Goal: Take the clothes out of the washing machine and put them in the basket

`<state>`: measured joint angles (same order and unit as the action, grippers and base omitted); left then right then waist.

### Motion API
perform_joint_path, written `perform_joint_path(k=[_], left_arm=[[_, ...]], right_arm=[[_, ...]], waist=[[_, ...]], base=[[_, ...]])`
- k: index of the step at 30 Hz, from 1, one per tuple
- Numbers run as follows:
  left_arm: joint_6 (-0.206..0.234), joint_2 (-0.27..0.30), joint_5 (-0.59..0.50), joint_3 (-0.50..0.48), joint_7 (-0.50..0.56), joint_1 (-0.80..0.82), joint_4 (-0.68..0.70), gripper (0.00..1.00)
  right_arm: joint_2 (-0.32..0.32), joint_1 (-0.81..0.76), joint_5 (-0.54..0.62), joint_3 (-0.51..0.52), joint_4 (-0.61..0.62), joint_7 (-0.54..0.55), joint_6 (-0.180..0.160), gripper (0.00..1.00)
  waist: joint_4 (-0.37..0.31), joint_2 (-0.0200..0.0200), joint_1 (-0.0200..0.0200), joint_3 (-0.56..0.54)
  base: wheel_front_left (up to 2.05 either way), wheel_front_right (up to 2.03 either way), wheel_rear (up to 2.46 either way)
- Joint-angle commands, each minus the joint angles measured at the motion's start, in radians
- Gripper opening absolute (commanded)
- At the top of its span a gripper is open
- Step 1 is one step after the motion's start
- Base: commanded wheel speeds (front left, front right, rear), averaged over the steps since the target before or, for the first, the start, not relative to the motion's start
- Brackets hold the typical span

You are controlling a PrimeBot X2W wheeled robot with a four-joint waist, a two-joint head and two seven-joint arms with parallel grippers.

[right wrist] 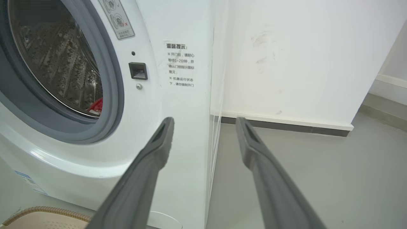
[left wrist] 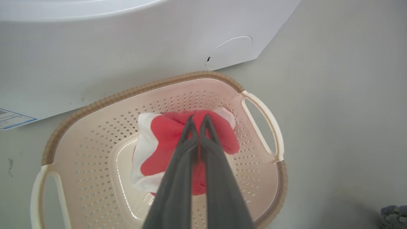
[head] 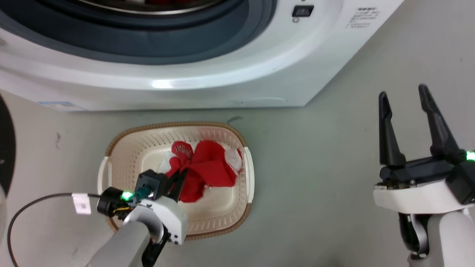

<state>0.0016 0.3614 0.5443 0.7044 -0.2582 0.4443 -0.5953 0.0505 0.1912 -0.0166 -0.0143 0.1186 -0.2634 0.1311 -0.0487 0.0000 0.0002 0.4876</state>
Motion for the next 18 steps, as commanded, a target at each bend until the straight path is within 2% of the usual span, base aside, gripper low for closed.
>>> perform_joint_path(k=[1, 6, 8, 18], left_arm=[[-0.02, -0.023, -0.004, -0.006, -0.006, 0.049, -0.066, 0.0], [-0.073, -0.066, -0.021, -0.018, -0.009, 0.157, -0.228, 0.0], [-0.092, -0.072, -0.061, 0.003, -0.007, 0.236, -0.321, 0.0], [-0.118, -0.097, -0.157, 0.103, 0.043, 0.44, -0.592, 0.0]], right_arm=[[-0.001, 0.034, 0.0, 0.005, 0.012, -0.002, -0.001, 1.0], [-0.001, 0.079, -0.002, 0.016, 0.033, -0.002, -0.001, 1.0], [-0.001, 0.104, -0.005, 0.022, 0.046, -0.002, -0.001, 1.0], [-0.001, 0.164, -0.022, 0.037, 0.09, -0.002, -0.001, 1.0]], waist=[[-0.027, 0.0, -0.0002, 0.093], [-0.039, 0.0, -0.0002, 0.206], [-0.046, 0.0, -0.0002, 0.272], [-0.059, 0.0, -0.0002, 0.442]], base=[[0.0, 0.0, 0.0], [0.0, 0.0, 0.0], [0.0, 0.0, 0.0], [0.0, 0.0, 0.0]])
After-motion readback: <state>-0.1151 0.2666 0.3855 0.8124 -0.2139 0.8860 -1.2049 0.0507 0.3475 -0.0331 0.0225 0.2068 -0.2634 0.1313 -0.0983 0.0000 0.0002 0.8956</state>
